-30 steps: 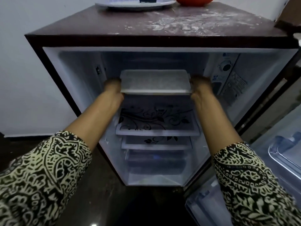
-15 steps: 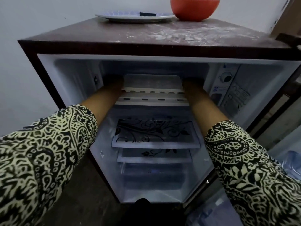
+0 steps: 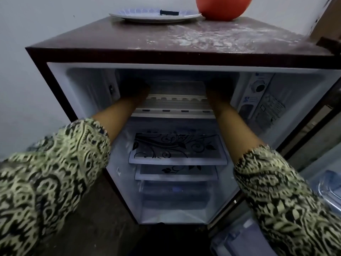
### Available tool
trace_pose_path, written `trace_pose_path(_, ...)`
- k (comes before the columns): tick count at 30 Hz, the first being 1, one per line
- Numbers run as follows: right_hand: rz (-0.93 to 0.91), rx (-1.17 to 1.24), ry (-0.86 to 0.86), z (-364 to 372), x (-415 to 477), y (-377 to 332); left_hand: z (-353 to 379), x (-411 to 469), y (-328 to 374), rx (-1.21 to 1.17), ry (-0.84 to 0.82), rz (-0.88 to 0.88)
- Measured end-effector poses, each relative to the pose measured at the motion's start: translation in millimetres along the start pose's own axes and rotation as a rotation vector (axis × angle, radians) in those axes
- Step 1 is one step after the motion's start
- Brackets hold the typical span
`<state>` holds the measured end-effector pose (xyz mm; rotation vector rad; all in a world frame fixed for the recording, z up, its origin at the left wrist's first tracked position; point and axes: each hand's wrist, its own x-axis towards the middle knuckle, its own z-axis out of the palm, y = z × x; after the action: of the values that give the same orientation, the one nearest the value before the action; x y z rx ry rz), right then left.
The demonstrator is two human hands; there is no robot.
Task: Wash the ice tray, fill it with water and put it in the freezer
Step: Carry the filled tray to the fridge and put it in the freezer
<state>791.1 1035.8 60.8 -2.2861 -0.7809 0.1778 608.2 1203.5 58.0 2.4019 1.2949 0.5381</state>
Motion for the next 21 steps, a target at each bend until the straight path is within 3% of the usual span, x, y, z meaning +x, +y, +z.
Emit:
trace_pose_path(2, -0.076, -0.035, 0.051, 0, -10, 1, 4, -14, 3, -0.010, -0.012, 0.042)
trace_pose_path(5, -0.182, -0.031, -0.033, 10, -37, 16, 16, -43, -6, 0.055, -0.061, 0.140)
trace_pose_path(8, -0.270, -0.264, -0.111, 24, -47, 27, 23, -58, -14, 0.216, -0.096, 0.172)
trace_pose_path(12, -0.269, -0.411, -0.088, 31, -52, 26, 21, -63, -11, 0.283, -0.097, 0.183)
trace_pose_path(21, -0.189, -0.484, -0.119, 28, -36, 13, 15, -46, 7, 0.353, -0.192, 0.128)
